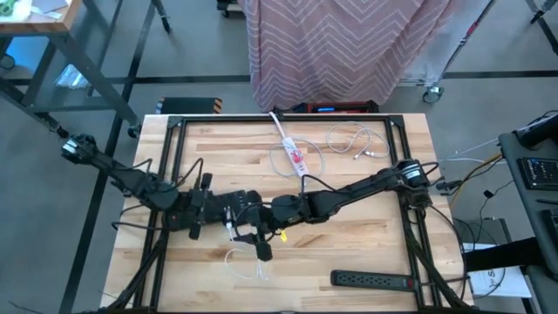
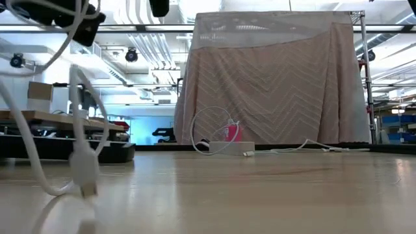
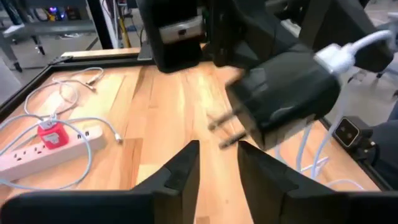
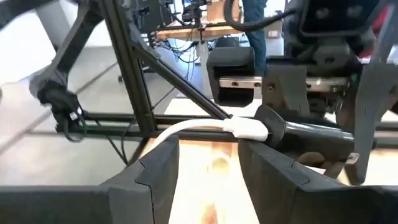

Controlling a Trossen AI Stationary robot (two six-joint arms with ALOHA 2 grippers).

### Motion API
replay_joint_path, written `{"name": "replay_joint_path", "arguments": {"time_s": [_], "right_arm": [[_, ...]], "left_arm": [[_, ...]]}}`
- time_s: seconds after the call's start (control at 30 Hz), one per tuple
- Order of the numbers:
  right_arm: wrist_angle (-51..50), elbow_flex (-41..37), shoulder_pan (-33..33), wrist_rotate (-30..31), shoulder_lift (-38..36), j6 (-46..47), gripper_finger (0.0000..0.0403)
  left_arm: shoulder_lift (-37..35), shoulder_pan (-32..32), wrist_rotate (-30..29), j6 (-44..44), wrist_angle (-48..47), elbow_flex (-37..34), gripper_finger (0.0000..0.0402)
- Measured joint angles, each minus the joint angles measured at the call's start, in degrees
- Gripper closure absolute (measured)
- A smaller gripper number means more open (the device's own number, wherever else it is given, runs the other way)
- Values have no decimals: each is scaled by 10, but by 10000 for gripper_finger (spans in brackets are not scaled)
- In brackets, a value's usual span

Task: Insert USB
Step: Insert the black charger adapter into the left black outlet extension

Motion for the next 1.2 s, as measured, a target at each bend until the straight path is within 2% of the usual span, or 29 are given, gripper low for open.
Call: {"name": "replay_joint_path", "arguments": {"time_s": [0.23, 0.4, 0.63, 0.9, 1.03, 1.2], "right_arm": [[-22, 0, -21, -68, -15, 132, 238], [-30, 1, -40, -68, -30, 172, 240], [-28, 1, -56, -68, -31, 217, 234], [-23, 1, -81, -51, -31, 247, 242], [-20, 1, -86, -40, -31, 248, 240], [-17, 1, -92, -28, -31, 247, 232]], "left_arm": [[-2, -1, -7, 8, -38, 12, 265], [25, -1, -25, 33, -38, 11, 247], [50, -1, -139, 97, -38, 11, 193], [59, -1, -141, 196, 30, 12, 129], [69, -1, -138, 245, 86, 12, 122], [82, -1, -136, 267, 123, 12, 140]]}}
